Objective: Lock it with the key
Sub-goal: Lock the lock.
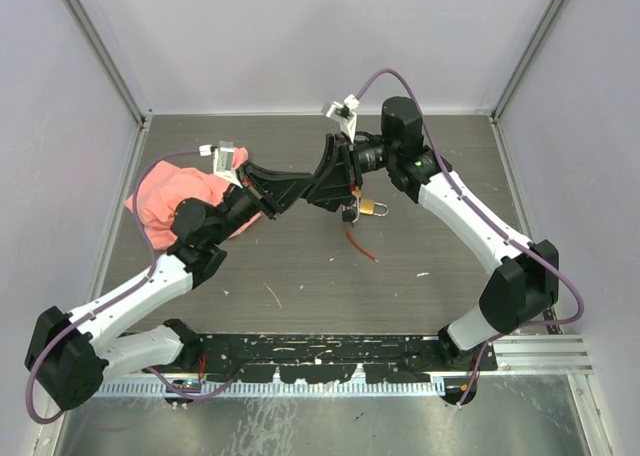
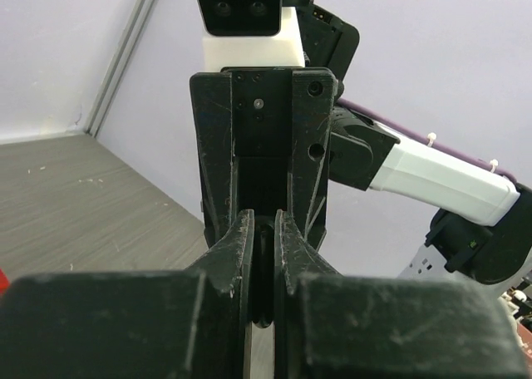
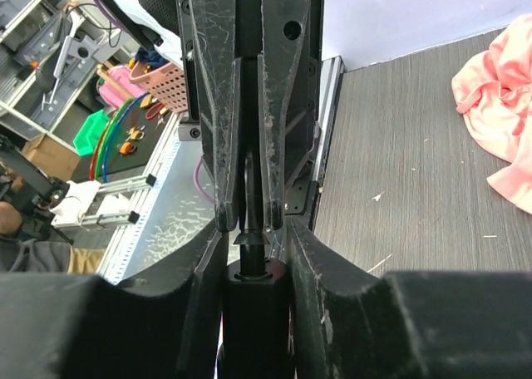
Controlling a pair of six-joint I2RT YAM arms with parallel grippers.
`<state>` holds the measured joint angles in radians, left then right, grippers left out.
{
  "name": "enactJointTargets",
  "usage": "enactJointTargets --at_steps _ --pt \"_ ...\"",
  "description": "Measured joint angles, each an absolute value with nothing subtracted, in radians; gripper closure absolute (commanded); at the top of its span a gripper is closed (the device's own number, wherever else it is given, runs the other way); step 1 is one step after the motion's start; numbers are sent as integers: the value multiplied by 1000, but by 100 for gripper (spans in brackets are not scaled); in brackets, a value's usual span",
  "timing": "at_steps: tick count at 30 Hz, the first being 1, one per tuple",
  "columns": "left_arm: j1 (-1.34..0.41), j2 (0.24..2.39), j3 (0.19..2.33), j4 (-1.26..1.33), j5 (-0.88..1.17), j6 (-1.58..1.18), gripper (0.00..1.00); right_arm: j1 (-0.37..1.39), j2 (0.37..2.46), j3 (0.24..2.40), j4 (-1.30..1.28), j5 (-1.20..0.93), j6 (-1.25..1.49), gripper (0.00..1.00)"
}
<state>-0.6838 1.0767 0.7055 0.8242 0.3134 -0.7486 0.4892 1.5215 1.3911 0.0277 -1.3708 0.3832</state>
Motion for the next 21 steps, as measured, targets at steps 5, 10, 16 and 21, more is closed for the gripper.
enactJointTargets --at_steps 5,10,16,21 --pt "-678 1037 706 761 338 -744 100 499 1508 1369 37 -1364 378 60" --pt "-675 1029 702 716 365 -752 100 495 1498 1310 144 -1354 456 50" --pt "-659 1029 648 635 451 -783 100 481 1497 1280 295 -1291 536 25" --pt "-627 1036 631 597 493 -808 100 455 1484 1214 380 -1269 566 15"
